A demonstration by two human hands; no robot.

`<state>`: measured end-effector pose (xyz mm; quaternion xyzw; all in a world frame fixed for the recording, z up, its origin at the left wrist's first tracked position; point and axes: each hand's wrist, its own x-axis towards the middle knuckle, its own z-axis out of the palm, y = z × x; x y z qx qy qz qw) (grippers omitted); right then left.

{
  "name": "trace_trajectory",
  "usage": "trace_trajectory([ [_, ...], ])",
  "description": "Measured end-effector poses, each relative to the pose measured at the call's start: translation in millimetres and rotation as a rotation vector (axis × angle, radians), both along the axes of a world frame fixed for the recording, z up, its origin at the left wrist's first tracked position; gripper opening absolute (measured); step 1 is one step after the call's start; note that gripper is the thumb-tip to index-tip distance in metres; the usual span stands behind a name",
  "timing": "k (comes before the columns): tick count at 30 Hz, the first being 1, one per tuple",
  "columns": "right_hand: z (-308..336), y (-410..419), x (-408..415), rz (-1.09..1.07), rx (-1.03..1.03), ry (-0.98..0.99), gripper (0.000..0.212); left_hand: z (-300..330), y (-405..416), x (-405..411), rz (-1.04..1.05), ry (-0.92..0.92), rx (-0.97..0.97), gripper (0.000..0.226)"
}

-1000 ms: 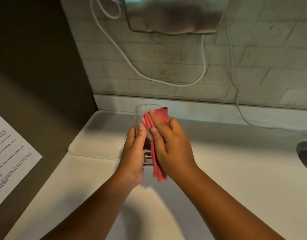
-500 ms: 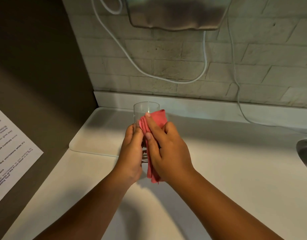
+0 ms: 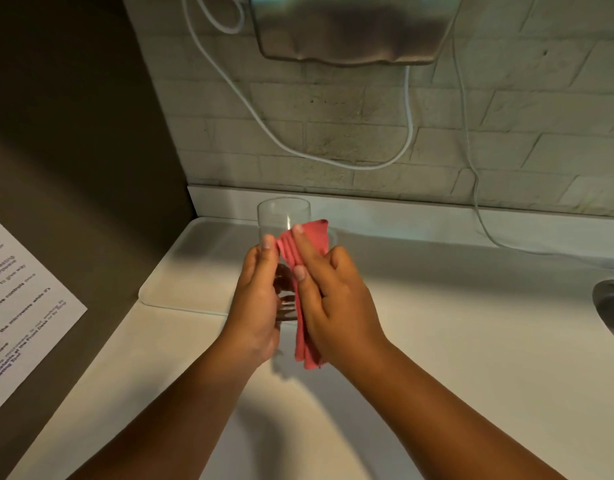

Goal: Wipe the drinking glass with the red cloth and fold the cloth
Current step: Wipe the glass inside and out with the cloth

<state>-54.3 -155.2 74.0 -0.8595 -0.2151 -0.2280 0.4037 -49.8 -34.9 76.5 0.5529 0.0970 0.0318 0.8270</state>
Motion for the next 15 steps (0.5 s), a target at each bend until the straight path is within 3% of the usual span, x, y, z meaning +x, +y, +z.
trace_trajectory([
  [4, 7, 3, 1, -0.043, -0.097, -0.064, 0.051, -8, -2, -2, -0.033, 0.019, 0.071, 0.047],
  [8, 14, -2, 16, -0.098, 0.012, -0.056, 0.049, -12, -9, -8, -0.089, -0.011, 0.109, 0.041],
  [15, 8, -7, 19, -0.017, 0.325, 0.092, 0.043, -1, -3, -2, -0.062, -0.01, 0.031, 0.072],
])
